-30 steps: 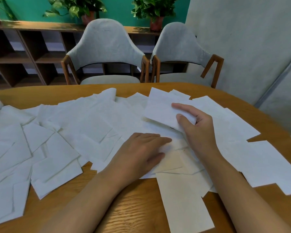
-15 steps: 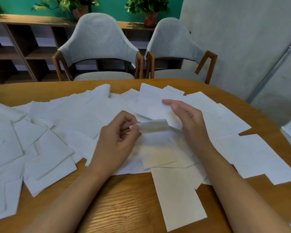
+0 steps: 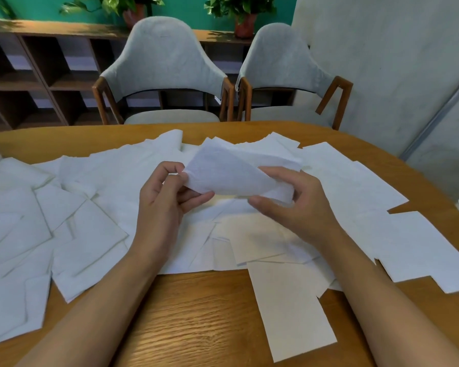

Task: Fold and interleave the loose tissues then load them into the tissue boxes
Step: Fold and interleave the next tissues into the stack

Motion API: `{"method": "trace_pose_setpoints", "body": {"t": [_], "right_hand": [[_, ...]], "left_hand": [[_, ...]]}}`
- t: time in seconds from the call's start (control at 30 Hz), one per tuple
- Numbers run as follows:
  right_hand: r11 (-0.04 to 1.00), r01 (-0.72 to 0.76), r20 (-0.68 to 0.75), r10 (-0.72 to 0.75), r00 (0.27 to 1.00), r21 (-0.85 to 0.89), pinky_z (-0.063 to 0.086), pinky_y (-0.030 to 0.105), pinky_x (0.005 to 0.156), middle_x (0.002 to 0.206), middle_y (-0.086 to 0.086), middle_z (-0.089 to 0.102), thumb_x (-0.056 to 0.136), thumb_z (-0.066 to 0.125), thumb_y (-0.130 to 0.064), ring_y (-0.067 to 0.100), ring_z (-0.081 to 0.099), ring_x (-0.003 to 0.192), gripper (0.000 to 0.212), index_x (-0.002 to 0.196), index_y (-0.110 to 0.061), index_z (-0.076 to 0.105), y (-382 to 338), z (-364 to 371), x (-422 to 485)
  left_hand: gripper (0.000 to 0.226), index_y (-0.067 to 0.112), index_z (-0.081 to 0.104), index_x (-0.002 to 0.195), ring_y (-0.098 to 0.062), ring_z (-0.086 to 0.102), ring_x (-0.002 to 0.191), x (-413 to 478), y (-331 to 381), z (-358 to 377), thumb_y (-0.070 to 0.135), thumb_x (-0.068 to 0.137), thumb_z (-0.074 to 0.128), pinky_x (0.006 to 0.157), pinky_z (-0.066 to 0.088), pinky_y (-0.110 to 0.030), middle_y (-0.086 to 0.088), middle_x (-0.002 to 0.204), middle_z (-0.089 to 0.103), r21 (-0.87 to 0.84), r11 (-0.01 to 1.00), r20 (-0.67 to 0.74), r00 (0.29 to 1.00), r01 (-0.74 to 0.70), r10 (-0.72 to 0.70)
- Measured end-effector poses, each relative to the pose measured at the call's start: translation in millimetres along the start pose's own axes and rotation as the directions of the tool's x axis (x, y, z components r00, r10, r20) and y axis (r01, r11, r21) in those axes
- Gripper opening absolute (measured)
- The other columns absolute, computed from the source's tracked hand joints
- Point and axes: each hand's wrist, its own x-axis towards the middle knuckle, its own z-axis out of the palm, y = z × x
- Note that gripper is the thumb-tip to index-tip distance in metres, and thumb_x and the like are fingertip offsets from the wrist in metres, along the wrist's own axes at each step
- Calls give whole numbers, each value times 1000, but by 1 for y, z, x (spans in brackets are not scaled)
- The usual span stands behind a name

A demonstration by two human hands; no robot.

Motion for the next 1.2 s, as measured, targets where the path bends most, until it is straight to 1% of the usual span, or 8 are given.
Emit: {"method": "trace_pose_setpoints", "body": {"t": [0.13,0.27,0.43,0.63,0.8,1.0,1.13,1.2], "right_hand": [[999,-51,-85,50,995,-12,60,38,77,96,-19,73,89,76,-33,10,67,95,16,103,-26,79,-1,8,1],[999,-37,-30,36,999,-28,59,34,73,91,-22,72,87,78,-28,10,67,91,6,93,-31,77,-5,4,-1],[997,21,48,-18,999,-75,53,16,70,91,-30,69,85,80,-28,1,64,93,15,89,-41,74,-15,5,-4],[983,-87,13,86,996,161,57,21,70,104,-25,69,76,78,-44,4,63,104,27,102,-36,72,-21,7,-5],[936,-132,50,122,991,326,55,18,72,106,-21,72,77,78,-44,4,68,100,40,114,-33,66,-27,10,-7],[947,-122,36,117,992,296,52,10,71,98,-39,66,77,72,-36,-11,63,98,36,111,-38,58,-30,20,-9],[970,-84,7,85,996,228,51,9,81,118,-40,56,89,70,-30,-13,54,113,44,128,-39,53,-25,22,-7],[984,-67,-31,74,997,167,42,1,89,128,-44,45,91,70,-29,-24,42,119,53,136,-39,46,-25,22,-5]], "left_hand": [[9,17,59,98,-32,72,88,-1,-1,-1,20,101,52,75,64,-37,-5,89,70,96,995,22,1000,-4,2],[35,24,68,111,-13,73,90,-5,3,-2,50,87,65,79,61,-29,13,99,76,360,915,94,983,-183,160],[27,29,78,109,-17,72,102,-4,13,-6,42,86,84,81,63,-36,14,106,78,488,831,154,964,-266,217],[23,20,79,109,-11,77,93,-2,15,-6,17,86,81,72,62,-22,10,101,81,345,933,132,989,-104,62],[26,16,78,114,-18,78,98,-6,6,0,16,88,80,83,63,-30,2,106,81,186,982,6,1000,-15,14],[23,16,78,111,-22,78,97,-9,0,6,15,88,81,86,63,-40,-2,103,81,151,988,-36,999,-15,21],[25,18,76,110,-17,77,98,-9,-4,6,18,87,83,87,64,-41,4,103,81,203,979,-50,998,-31,42],[34,26,72,118,-6,71,106,-7,-7,7,29,86,83,87,62,-32,14,112,76,315,945,-60,992,-88,112]]}}
